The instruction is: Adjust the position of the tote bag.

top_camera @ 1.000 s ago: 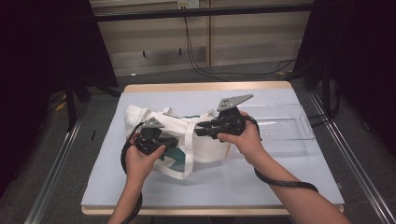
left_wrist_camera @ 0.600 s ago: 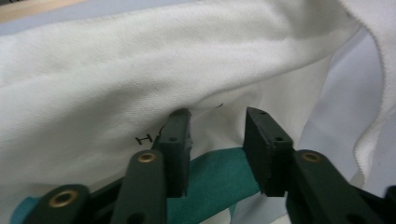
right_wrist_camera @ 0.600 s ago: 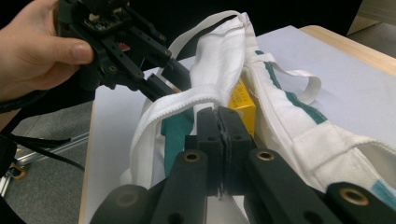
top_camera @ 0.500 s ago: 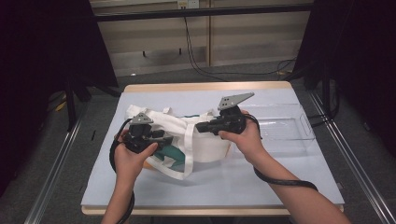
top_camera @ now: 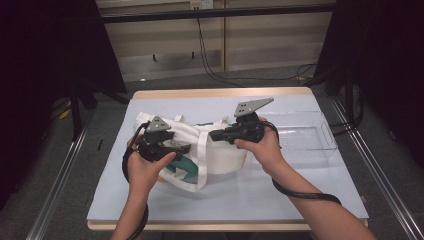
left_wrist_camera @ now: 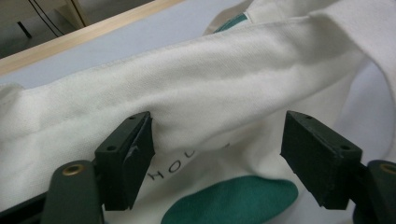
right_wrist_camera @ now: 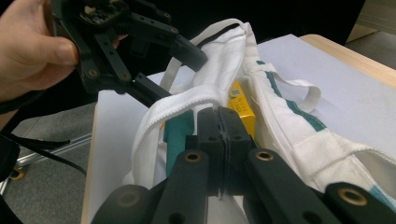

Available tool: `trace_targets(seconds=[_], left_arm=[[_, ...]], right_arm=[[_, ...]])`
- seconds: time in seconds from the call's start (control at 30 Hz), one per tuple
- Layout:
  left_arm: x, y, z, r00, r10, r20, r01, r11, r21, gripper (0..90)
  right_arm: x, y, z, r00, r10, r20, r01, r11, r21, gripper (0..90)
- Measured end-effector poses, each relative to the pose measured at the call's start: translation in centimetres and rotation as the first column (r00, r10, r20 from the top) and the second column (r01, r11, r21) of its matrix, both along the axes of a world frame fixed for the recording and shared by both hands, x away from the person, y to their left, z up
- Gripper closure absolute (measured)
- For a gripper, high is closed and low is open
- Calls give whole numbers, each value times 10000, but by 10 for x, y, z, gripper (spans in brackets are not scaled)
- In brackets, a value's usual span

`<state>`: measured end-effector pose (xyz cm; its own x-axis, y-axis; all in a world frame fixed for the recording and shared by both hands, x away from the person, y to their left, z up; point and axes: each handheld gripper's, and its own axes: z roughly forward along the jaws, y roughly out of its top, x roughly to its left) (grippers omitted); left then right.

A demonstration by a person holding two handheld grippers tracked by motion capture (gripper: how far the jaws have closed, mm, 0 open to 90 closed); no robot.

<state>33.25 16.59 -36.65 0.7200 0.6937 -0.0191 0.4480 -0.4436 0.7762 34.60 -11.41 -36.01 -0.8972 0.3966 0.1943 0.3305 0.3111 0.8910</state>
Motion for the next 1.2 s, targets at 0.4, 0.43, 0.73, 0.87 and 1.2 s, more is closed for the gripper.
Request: trace_targets(seconds=[0.4,0.43,0.73,0.87,1.2], left_arm=[[3,-13,-6,10000,-80,-1,80,9995,295,139],[3,-14,-8,10000,-16,24,15,9998,181,132],[6,-18,-15,9997,134,208,-143,9991,404,289],[6,-16,-13,9998,124,184,-131,9991,406,355],[5,-12,-13,9987,164,487,-195,9977,645,623]], right_arm=[[-1,-1,-1,10000,75,61,-75,10000,-23,886],[-1,0,-1,9999,102,57,-101,9999,-60,886],[-3,4,1,9985,541,58,-542,9985,96,889],[-3,5,2,9984,544,136,-544,9985,19,890],[-4,5,-2,9979,645,110,-644,9979,-27,890]])
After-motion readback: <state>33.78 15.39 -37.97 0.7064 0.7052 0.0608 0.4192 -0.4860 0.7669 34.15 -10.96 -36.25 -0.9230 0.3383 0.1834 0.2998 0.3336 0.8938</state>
